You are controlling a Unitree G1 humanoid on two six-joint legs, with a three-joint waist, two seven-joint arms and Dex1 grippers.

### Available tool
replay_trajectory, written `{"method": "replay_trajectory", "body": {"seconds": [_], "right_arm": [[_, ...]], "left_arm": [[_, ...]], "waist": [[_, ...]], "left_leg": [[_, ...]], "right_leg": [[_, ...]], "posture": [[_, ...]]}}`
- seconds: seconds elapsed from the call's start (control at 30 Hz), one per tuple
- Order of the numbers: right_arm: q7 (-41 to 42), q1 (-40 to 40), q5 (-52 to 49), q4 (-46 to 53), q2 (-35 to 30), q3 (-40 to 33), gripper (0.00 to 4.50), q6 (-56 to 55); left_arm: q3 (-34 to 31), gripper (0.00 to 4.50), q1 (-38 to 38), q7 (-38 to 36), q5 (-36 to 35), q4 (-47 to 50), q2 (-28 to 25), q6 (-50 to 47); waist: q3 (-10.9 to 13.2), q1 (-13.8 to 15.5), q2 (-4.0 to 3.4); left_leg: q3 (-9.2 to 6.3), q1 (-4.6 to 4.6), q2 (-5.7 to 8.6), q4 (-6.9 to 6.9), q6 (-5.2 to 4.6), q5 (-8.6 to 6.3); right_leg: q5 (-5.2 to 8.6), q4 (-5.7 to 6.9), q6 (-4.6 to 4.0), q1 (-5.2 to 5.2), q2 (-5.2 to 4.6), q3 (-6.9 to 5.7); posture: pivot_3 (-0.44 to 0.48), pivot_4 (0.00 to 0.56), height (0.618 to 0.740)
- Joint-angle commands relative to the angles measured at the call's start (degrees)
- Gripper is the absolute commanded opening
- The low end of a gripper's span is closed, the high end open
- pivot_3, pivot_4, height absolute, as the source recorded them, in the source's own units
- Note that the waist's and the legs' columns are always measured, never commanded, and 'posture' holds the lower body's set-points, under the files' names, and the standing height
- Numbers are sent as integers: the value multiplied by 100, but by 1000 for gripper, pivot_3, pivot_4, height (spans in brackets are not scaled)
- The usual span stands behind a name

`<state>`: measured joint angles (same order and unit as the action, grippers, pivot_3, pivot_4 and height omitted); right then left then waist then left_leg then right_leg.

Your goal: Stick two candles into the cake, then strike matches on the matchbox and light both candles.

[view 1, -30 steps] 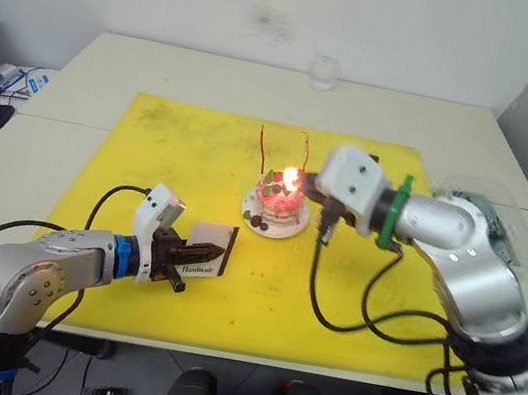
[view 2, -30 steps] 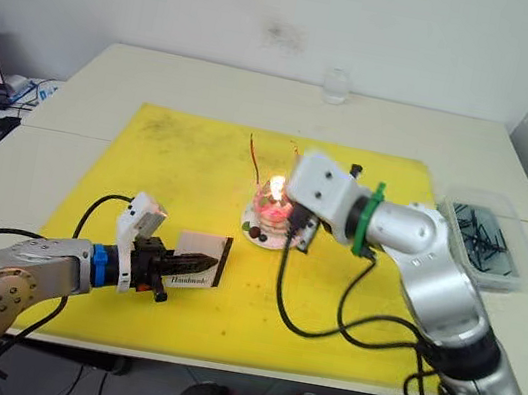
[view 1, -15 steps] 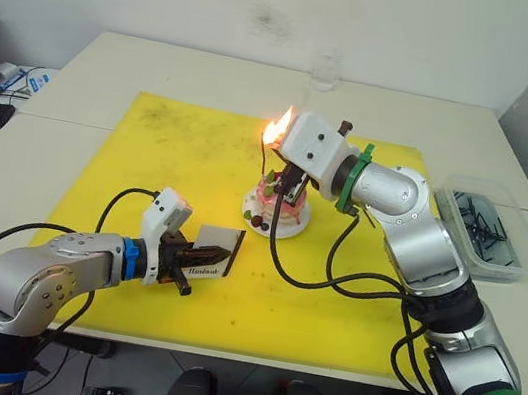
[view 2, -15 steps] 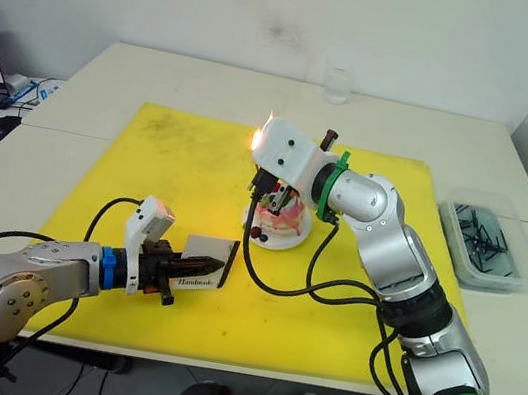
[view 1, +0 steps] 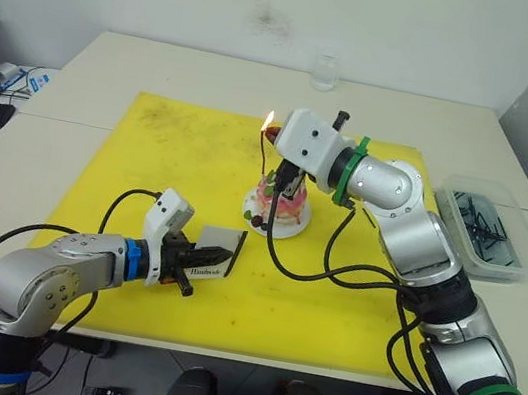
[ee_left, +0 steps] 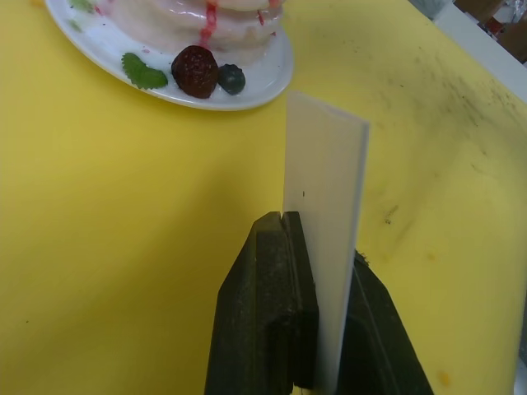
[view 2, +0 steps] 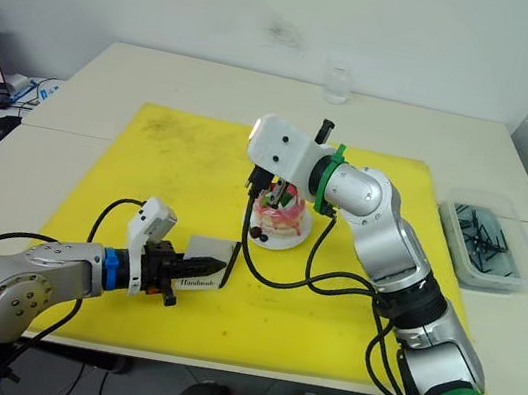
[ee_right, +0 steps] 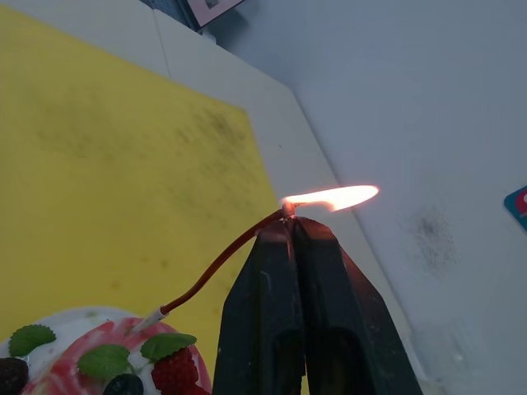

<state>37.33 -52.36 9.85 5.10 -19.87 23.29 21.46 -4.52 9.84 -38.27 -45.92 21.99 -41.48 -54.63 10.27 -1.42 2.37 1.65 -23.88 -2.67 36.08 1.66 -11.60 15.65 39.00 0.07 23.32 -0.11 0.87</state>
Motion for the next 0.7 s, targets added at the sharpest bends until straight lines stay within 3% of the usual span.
{"method": "replay_trajectory", "body": {"seconds": [0.03,0.7], "right_arm": [[18,-127,123,12,7,-39,37,-266],[297,-11,128,206,53,-177,37,-87]], "left_arm": [[59,0,95,-68,34,118,45,48],[84,0,158,-83,87,128,122,9]], "waist": [[0,0,0],[0,6,0]], "left_leg": [[0,0,0,0,0,0],[0,0,1,0,0,0]], "right_leg": [[0,0,0,0,0,0],[-2,1,-3,0,-2,-1]], "posture": [[0,150,740],[0,150,740]]}}
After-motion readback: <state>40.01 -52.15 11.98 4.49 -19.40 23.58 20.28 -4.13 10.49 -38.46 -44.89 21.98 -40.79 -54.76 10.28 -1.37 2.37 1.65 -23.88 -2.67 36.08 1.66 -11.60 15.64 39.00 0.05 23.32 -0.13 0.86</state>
